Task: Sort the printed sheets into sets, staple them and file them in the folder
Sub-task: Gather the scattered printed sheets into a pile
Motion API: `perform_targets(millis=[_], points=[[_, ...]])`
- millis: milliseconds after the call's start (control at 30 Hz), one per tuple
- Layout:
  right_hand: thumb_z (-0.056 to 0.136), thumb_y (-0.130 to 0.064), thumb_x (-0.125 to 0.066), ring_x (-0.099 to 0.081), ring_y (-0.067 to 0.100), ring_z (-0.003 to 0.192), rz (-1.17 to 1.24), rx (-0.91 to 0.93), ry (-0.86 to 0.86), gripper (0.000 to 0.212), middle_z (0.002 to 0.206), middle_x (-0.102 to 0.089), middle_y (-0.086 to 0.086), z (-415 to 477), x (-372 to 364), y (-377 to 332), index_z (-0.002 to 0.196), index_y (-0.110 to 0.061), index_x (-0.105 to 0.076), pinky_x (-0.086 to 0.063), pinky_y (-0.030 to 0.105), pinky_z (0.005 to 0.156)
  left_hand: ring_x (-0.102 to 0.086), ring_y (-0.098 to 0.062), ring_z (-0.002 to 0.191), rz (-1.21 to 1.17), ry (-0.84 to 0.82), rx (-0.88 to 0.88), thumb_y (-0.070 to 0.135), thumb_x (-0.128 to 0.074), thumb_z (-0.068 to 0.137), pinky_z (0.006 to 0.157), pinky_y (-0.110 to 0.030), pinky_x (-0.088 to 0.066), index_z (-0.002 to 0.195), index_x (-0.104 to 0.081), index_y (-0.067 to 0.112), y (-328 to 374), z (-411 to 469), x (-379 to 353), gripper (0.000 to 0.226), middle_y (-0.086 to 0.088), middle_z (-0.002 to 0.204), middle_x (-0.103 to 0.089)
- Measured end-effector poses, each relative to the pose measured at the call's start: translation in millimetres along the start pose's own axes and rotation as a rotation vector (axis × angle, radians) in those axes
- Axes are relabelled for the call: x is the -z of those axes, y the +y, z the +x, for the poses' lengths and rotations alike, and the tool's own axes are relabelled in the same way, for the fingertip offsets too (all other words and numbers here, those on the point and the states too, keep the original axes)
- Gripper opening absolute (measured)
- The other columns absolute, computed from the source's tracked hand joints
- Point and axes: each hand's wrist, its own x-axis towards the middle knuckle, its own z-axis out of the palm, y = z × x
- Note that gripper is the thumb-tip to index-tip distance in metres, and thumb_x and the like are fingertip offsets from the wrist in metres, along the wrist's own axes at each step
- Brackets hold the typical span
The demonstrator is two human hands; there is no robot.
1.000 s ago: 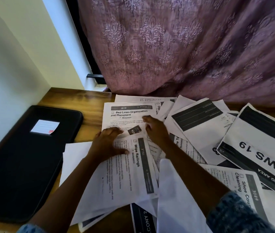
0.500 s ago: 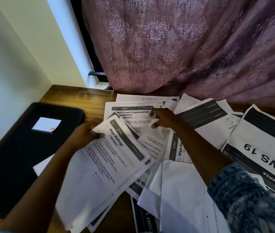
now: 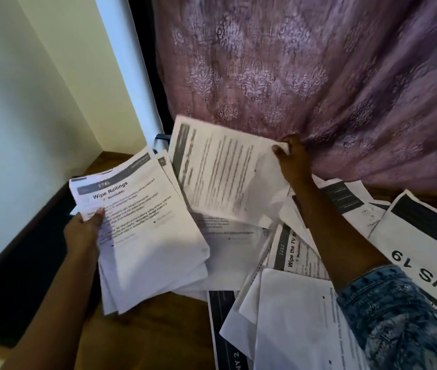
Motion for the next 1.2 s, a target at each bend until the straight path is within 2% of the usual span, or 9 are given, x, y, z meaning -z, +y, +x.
perform_targets(millis=[167,333,533,633,700,867,1000,1100,1200], points=[[0.093,-0.017,-0.057,-0.053,0.031,0.114,0.101,-0.228,0.198,0.035,0.123,-0.057,0.018,-4.6,15.4,0.8,0.122,0.002,-0.053,-0.042,0.032,0.090,-0.058,-0.028,0.098,-0.099,0.016,0.179,0.006,-0.062,0.091,0.084,-0.039,-0.047,0.125,-0.053,-0.002,-20.2,-23.7,-5.9,0.037,-0.017,0.122,-0.060],[0.092,-0.014,-0.057,-0.057,0.030,0.107,0.094,-0.384,0.078,0.028,0.116,-0.060,0.015,-80.8,-8.4,3.6,0.116,-0.002,-0.053,-0.044,0.027,0.086,-0.063,-0.033,0.101,-0.129,-0.074,0.310,0.009,-0.059,0.092,0.086,-0.047,-0.051,0.122,-0.055,0.005,-41.7,-55.7,-29.7,0.031,-0.017,0.116,-0.064],[0.092,-0.013,-0.057,-0.056,0.018,0.104,0.080,-0.381,-0.102,0.021,0.116,-0.059,0.006,-197.3,-45.6,1.1,0.111,-0.009,-0.050,-0.042,0.009,0.078,-0.065,-0.019,0.095,-0.159,-0.183,0.367,0.070,-0.056,0.080,0.082,-0.040,-0.054,0.116,-0.057,0.021,-64.6,-57.2,-37.7,0.061,0.000,0.110,-0.065],[0.090,-0.013,-0.059,-0.057,0.026,0.114,0.031,-0.346,-0.161,0.027,0.125,-0.056,0.012,-209.7,-45.4,-1.0,0.113,-0.009,-0.045,-0.049,0.026,0.083,-0.065,-0.020,0.091,-0.015,-0.198,0.214,0.024,-0.065,0.090,0.072,-0.037,-0.053,0.113,-0.058,0.017,-56.4,-82.8,-41.5,0.025,0.000,0.102,-0.067],[0.087,-0.014,-0.064,-0.053,0.024,0.118,-0.001,-0.225,-0.188,0.041,0.129,-0.052,0.011,-209.6,-38.6,-2.5,0.122,-0.008,-0.044,-0.047,0.024,0.086,-0.064,-0.025,0.099,0.081,-0.143,0.092,0.002,-0.063,0.088,0.079,-0.042,-0.053,0.117,-0.056,0.012,-57.9,-92.4,-41.0,0.032,-0.004,0.108,-0.065],[0.087,-0.025,-0.065,-0.042,0.022,0.130,-0.270,0.059,-0.120,0.057,0.140,-0.046,0.007,-216.4,4.7,5.4,0.137,-0.015,-0.041,-0.036,0.036,0.107,-0.063,-0.028,0.109,-0.081,-0.063,-0.075,0.002,-0.066,0.087,0.090,-0.045,-0.051,0.105,-0.061,0.020,-51.1,-83.0,-21.7,0.026,-0.005,0.115,-0.066],[0.093,-0.045,-0.049,-0.023,0.027,0.142,-0.620,-0.103,-0.198,0.063,0.153,-0.028,0.007,-236.3,35.9,38.0,0.146,-0.019,-0.026,-0.015,0.049,0.115,-0.068,-0.018,0.100,-0.256,-0.098,-0.095,0.002,-0.065,0.087,0.085,-0.039,-0.056,0.124,-0.058,0.011,-42.2,-83.9,-13.7,0.039,-0.003,0.115,-0.068],[0.095,-0.050,-0.033,-0.007,0.024,0.146,-0.532,-0.154,-0.323,0.068,0.158,-0.013,0.008,-243.5,35.7,62.1,0.151,-0.016,-0.012,-0.003,0.045,0.118,-0.067,-0.023,0.104,-0.322,-0.240,-0.012,-0.001,-0.061,0.088,0.085,-0.042,-0.057,0.128,-0.057,0.012,-33.9,-92.8,-15.7,0.042,-0.006,0.117,-0.068],[0.093,-0.041,-0.038,-0.023,0.011,0.140,-0.156,-0.047,-0.385,0.064,0.152,-0.029,0.005,-233.5,36.5,66.0,0.148,-0.012,-0.022,-0.014,0.024,0.117,-0.065,-0.027,0.107,-0.291,-0.486,0.092,-0.004,-0.054,0.089,0.086,-0.042,-0.056,0.130,-0.056,0.015,-35.2,-101.3,-25.2,0.046,-0.009,0.122,-0.066]])
